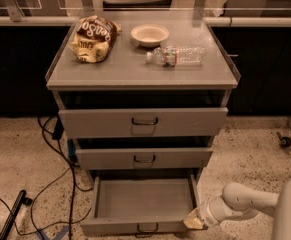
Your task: Close bottom drawer
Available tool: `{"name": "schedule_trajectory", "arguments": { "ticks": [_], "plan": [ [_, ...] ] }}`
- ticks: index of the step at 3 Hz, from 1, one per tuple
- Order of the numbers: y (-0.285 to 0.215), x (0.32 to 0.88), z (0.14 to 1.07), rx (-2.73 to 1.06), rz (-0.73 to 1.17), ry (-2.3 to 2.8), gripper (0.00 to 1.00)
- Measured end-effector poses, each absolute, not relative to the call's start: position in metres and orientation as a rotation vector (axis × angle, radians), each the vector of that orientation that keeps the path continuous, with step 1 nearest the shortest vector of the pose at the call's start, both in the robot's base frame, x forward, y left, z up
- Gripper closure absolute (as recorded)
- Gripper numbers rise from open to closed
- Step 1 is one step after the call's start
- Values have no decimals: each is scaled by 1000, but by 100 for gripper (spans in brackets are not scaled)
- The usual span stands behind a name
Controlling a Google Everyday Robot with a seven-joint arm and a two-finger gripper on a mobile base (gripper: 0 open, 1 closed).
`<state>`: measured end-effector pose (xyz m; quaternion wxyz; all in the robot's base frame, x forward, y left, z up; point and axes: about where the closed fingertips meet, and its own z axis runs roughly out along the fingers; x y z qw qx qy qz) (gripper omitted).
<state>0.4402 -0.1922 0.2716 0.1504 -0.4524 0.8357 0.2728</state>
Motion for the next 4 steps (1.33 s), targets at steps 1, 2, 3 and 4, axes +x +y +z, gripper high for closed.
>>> {"name": "schedule_trajectory", "arguments": {
  "ticks": [1,2,3,4],
  "plan": [
    [-187,430,227,-1211,887,2457,100],
    [-177,420,200,-1158,965,2476,100],
    [-176,418,198,-1157,969,2477,82],
    [-176,418,198,-1157,970,2477,57]
  ]
}}
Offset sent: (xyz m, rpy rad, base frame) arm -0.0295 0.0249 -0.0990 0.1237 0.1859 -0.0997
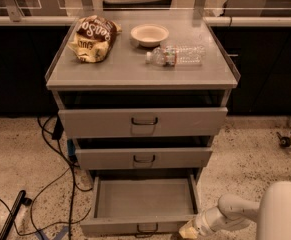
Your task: Close bottom drawer
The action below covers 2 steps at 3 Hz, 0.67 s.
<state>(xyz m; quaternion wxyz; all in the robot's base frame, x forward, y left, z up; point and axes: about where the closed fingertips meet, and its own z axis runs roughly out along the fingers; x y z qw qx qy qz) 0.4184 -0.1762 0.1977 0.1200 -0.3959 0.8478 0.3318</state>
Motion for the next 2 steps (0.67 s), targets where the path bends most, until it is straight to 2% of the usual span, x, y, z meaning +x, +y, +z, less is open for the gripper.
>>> {"name": "schedule_trajectory", "arguments": {
  "ticks": [2],
  "plan": [
    [-172,433,186,-1130,972,2478,11]
  ]
}}
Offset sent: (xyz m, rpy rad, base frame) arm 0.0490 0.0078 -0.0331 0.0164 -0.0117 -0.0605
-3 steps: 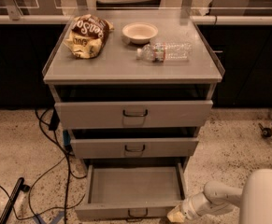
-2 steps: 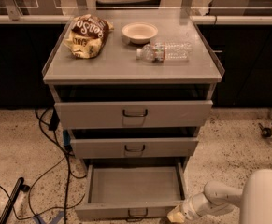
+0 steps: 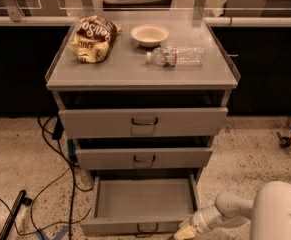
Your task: Close bottom drawer
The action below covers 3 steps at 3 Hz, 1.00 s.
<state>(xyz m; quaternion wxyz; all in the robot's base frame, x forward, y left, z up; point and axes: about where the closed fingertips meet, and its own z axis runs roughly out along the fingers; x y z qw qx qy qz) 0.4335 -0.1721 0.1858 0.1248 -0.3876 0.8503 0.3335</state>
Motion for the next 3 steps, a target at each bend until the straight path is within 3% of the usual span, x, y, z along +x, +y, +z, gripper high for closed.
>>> {"name": "schedule_trajectory", "arguments": {
  "ticks": [1,2,3],
  "plan": [
    [-168,449,178,-1115,973,2483,0],
    [-153,507,185,-1140,917,2448,0],
    [-136,559,196,-1194,863,2405,18]
  ]
}}
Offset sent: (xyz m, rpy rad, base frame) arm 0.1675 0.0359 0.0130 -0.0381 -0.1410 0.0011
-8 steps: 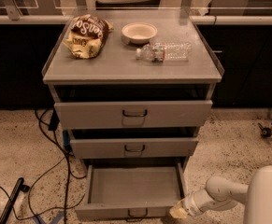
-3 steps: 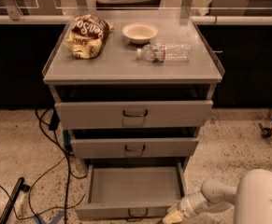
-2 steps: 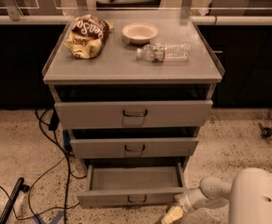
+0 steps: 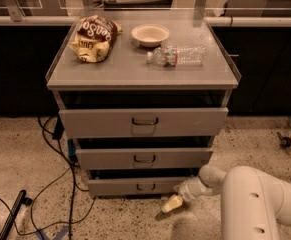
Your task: Close bottom drawer
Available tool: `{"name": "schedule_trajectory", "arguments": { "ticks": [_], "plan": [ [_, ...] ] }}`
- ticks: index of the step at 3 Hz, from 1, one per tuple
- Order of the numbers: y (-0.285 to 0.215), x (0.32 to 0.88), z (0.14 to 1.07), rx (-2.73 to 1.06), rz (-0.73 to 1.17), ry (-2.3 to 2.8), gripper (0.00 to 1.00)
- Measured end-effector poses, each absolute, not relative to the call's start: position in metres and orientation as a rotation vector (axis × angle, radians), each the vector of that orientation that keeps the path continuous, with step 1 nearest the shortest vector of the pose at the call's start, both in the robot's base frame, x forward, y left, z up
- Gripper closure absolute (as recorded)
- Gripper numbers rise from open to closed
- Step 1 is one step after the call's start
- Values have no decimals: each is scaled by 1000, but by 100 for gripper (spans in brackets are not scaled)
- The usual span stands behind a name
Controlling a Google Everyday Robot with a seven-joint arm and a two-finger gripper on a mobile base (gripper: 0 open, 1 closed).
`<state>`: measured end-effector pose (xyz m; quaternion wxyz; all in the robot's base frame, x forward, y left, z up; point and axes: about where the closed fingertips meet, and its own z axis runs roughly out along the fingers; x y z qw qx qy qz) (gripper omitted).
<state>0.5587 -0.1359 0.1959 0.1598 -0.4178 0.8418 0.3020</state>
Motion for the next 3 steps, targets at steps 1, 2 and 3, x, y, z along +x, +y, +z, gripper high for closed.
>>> {"name": "schedule_trajectory", "arguments": {
  "ticks": [1,2,3],
  "plan": [
    [-122,596,202,-1219,823,2376,21],
    [-122,598,203,-1219,819,2373,0],
    [-122,598,203,-1219,819,2373,0]
  ]
}}
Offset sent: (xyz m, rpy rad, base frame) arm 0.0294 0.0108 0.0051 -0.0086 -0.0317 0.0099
